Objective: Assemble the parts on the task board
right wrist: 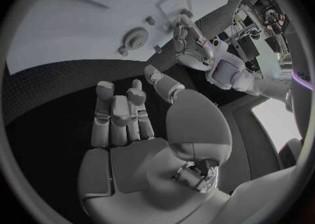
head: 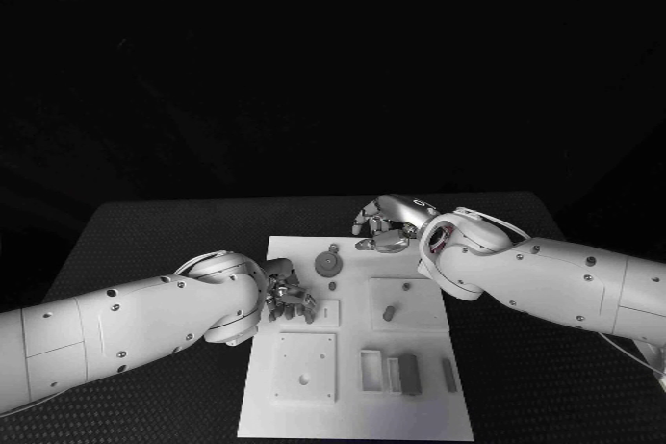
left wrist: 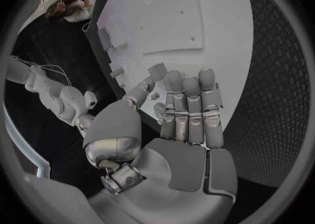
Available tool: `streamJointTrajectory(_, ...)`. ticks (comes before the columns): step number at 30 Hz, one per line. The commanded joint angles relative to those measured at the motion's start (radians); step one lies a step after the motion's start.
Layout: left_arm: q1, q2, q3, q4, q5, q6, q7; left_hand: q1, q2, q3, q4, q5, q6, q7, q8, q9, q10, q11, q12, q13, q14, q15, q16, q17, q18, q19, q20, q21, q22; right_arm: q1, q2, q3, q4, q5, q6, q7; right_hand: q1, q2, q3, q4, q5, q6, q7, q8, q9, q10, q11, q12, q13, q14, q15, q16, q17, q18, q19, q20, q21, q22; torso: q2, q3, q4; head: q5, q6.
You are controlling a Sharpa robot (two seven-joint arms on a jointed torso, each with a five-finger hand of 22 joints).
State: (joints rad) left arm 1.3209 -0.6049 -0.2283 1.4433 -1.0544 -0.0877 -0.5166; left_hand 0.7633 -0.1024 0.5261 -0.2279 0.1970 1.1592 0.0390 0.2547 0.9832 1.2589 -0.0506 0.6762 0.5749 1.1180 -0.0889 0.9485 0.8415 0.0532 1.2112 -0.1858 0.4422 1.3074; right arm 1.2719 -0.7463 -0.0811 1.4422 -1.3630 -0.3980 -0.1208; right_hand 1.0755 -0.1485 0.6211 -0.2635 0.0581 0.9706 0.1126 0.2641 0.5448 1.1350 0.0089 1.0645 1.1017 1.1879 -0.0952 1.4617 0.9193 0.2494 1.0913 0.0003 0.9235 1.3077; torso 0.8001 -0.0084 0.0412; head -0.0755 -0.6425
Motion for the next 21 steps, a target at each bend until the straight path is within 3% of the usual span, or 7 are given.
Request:
streamJointTrajectory(1,0.000,0.000,0.000,0.002,-0.007,-0.005,0.015,0.009,-0.001,-0.002,-0.008,-0.003,-0.003,0.003,-0.004,0.001,-0.008,-0.001,0.006,-0.001,-0.008,0.000,0.004,-0.002,0.007,-0.003,0.000,-0.004,0.020,-0.001,0.000,0.000,0.001,0.000,0.009,0.009,-0.002,0.006,-0.001,-0.003,-0.001,0.000,0.008,-0.005,0.001,-0.007,-0.001,-0.004,-0.001,-0.010,0.000,-0.004,0.001,0.012,-0.007,0.000,-0.004,0.015,0.000,0.0002,0.0002,0.000,0.000)
streamJointTrajectory(9,-0.002,-0.004,0.001,0.002,-0.004,-0.011,0.020,-0.005,-0.016,-0.011,0.004,-0.009,-0.001,0.003,-0.008,0.002,-0.009,0.000,0.007,-0.003,-0.010,0.001,0.007,-0.006,0.006,-0.003,0.000,-0.007,0.019,-0.001,-0.001,0.000,0.001,0.001,0.010,0.009,-0.003,0.006,-0.001,-0.003,-0.001,0.000,0.008,-0.005,0.001,-0.007,-0.001,-0.004,-0.001,-0.010,0.000,-0.004,0.001,0.012,-0.007,0.000,-0.004,0.015,0.000,0.0007,-0.0007,0.000,0.001)
streamJointTrajectory(10,-0.002,-0.004,0.001,0.002,-0.003,-0.014,0.021,-0.014,-0.022,-0.012,0.015,-0.018,-0.001,0.003,-0.009,0.002,-0.009,0.000,0.007,-0.005,-0.011,0.001,0.008,-0.009,0.006,-0.003,0.000,-0.009,0.018,-0.001,-0.001,0.000,0.001,0.001,0.009,0.009,-0.003,0.006,-0.001,-0.003,-0.001,0.000,0.007,-0.005,0.001,-0.007,-0.001,-0.004,-0.001,-0.010,0.000,-0.004,0.001,0.012,-0.007,0.000,-0.004,0.015,0.000,0.0007,-0.0008,0.000,0.001)
streamJointTrajectory(13,-0.002,-0.006,0.001,0.001,0.000,-0.023,0.023,-0.035,-0.047,-0.008,0.060,-0.096,0.002,0.002,-0.016,0.005,-0.011,-0.001,0.009,-0.008,-0.013,-0.001,0.014,-0.017,0.008,-0.002,-0.001,-0.015,0.018,-0.001,-0.001,0.000,0.001,0.001,0.009,0.009,-0.003,0.006,-0.001,-0.003,-0.001,0.000,0.007,-0.005,0.001,-0.007,-0.001,-0.004,-0.001,-0.010,0.000,-0.004,0.001,0.012,-0.007,0.000,-0.004,0.015,0.000,0.0009,-0.0011,0.000,0.002)
streamJointTrajectory(14,-0.002,-0.006,0.001,0.000,0.002,-0.026,0.024,-0.045,-0.052,-0.011,0.072,-0.107,0.002,0.002,-0.018,0.006,-0.011,-0.001,0.009,-0.009,-0.015,-0.001,0.015,-0.019,0.008,-0.003,-0.001,-0.017,0.018,-0.001,-0.001,0.000,0.001,0.001,0.009,0.009,-0.003,0.006,-0.001,-0.003,-0.001,0.000,0.007,-0.005,0.001,-0.007,-0.001,-0.004,-0.001,-0.010,0.000,-0.004,0.001,0.012,-0.007,0.000,-0.004,0.015,0.000,0.0010,-0.0012,0.000,0.002)
streamJointTrajectory(16,-0.002,-0.007,0.001,0.000,0.006,-0.034,0.025,-0.077,-0.034,-0.060,0.063,-0.077,0.001,0.002,-0.022,0.010,-0.014,-0.001,0.011,-0.010,-0.019,-0.001,0.020,-0.022,0.009,-0.008,-0.001,-0.019,0.020,-0.001,-0.001,0.000,0.000,0.001,0.009,0.009,-0.003,0.006,-0.001,-0.003,-0.001,0.000,0.007,-0.005,0.001,-0.007,-0.001,-0.004,-0.001,-0.010,0.000,-0.004,0.001,0.012,-0.007,0.000,-0.004,0.015,0.000,0.0009,-0.0012,-0.001,0.003)
streamJointTrajectory(21,-0.003,-0.008,0.001,-0.001,0.017,-0.047,0.028,-0.110,-0.033,-0.092,0.064,-0.081,0.001,0.001,-0.027,0.013,-0.015,-0.002,0.012,-0.013,-0.022,-0.002,0.023,-0.027,0.011,-0.010,-0.002,-0.024,0.019,-0.001,-0.001,0.000,0.000,0.001,0.010,0.009,-0.003,0.006,-0.001,-0.003,-0.001,0.000,0.007,-0.005,0.001,-0.007,-0.001,-0.004,-0.001,-0.010,0.000,-0.004,0.001,0.012,-0.007,0.000,-0.004,0.015,0.000,0.0009,-0.0004,-0.001,0.002)
